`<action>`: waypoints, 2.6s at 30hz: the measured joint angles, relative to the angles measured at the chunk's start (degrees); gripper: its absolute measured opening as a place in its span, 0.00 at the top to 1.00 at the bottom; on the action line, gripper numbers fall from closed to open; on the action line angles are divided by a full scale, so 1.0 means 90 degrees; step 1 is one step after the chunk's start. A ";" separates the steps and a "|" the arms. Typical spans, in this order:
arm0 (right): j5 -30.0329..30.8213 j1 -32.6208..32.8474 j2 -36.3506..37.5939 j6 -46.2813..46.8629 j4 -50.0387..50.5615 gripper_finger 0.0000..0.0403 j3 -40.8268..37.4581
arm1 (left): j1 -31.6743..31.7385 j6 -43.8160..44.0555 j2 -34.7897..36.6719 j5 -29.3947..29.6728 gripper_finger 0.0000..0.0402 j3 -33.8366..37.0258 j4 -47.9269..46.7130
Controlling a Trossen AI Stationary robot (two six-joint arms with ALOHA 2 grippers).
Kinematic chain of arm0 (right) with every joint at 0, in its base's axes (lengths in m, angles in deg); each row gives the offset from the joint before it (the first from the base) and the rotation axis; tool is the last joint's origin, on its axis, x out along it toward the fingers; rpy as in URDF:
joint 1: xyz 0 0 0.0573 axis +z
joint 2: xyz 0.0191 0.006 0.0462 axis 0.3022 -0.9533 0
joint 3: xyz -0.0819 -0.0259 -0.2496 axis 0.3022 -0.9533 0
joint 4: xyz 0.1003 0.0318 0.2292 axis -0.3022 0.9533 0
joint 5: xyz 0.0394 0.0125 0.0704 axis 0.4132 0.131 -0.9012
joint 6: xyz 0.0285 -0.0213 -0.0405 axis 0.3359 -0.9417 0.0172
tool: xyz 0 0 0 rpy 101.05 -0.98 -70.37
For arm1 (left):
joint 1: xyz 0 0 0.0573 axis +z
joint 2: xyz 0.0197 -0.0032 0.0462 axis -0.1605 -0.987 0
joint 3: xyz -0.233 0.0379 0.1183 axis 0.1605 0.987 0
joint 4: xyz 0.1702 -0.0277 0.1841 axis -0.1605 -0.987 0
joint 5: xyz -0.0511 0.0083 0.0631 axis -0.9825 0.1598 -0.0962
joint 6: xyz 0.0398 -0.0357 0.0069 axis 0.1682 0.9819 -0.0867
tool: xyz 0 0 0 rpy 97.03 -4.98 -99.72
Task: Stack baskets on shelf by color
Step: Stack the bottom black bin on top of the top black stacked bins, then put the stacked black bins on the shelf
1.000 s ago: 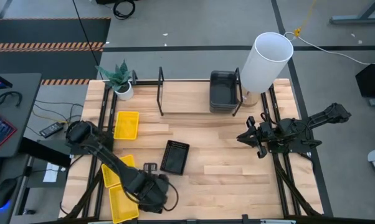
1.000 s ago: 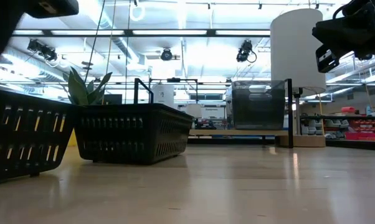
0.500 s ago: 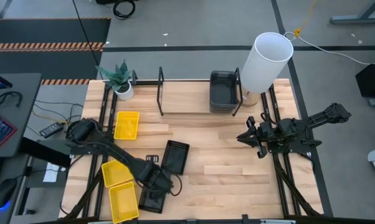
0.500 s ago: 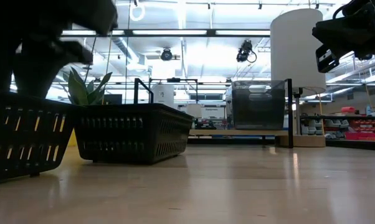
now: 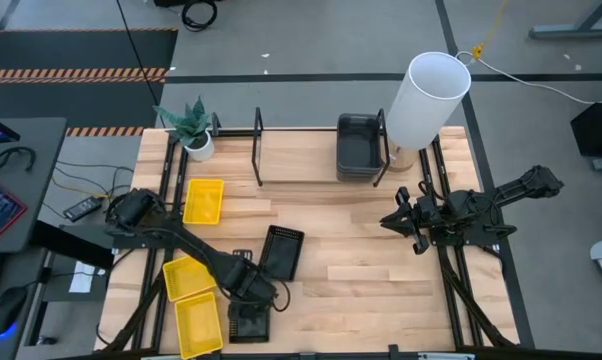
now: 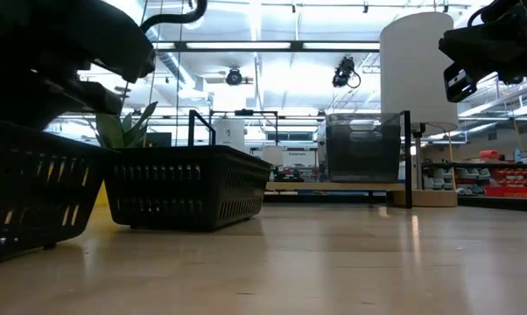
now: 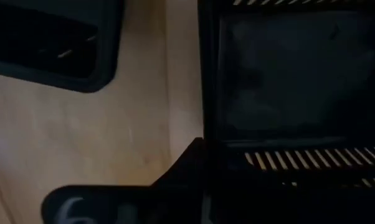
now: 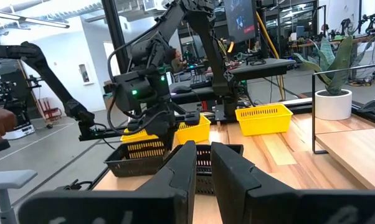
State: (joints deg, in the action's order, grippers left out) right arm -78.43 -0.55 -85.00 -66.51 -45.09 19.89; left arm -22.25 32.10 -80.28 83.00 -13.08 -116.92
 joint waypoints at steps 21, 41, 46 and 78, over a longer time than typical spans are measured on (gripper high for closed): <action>0.0000 0.0000 0.0000 0.0000 -0.0053 0.86 -0.0002 | 0.1424 -0.1959 0.0226 0.0000 0.97 -0.2466 -0.1802; 0.0002 0.0000 0.0002 0.0000 -0.0053 0.86 -0.0002 | 0.3415 -0.4667 0.0054 0.0119 0.97 -0.2370 -0.1765; 0.0000 0.0000 0.0000 0.0000 -0.0056 0.86 -0.0002 | 0.3275 -0.4868 -0.0203 0.0284 0.97 -0.2373 -0.1777; 0.0001 0.0000 0.0000 0.0000 -0.0095 0.86 -0.0002 | 0.2382 -0.3048 -0.0308 0.0817 0.59 -0.3345 -0.1941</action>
State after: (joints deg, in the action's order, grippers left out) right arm -78.42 -0.55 -85.00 -66.51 -45.94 19.87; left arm -0.81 4.68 -83.05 90.36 -43.18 -134.39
